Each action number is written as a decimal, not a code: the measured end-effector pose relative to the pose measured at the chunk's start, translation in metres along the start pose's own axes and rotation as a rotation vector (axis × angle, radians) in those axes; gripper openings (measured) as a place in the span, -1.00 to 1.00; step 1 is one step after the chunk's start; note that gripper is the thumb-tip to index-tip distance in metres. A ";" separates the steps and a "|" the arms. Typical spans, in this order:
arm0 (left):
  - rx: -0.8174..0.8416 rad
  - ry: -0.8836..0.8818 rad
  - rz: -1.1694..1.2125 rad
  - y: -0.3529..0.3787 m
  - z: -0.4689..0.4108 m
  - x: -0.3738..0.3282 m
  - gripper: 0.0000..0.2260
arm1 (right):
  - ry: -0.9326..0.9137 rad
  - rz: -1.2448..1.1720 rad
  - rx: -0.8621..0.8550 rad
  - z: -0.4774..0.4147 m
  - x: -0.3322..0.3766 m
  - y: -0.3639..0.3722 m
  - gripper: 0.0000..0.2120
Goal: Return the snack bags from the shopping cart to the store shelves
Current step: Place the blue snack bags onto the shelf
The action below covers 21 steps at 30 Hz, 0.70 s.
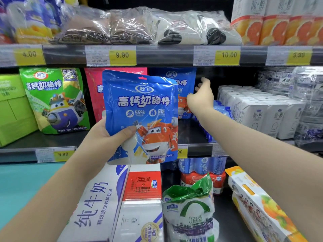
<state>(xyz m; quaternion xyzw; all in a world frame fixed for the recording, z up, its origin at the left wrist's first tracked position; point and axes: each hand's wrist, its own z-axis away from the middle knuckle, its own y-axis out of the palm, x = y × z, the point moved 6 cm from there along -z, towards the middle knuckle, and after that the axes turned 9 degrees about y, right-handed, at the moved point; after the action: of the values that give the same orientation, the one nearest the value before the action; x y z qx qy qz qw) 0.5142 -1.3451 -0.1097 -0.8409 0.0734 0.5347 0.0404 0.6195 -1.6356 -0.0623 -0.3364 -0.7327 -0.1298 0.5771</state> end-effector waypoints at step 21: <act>0.165 0.074 -0.091 0.082 -0.071 0.012 -0.74 | -0.034 0.196 0.689 0.084 -0.014 -0.064 -0.40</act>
<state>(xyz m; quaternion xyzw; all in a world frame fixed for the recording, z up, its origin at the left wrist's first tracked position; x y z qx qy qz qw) 0.5688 -1.4375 -0.0897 -0.8562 0.0805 0.4932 0.1309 0.5163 -1.6397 -0.0882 -0.1930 -0.7071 0.1863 0.6543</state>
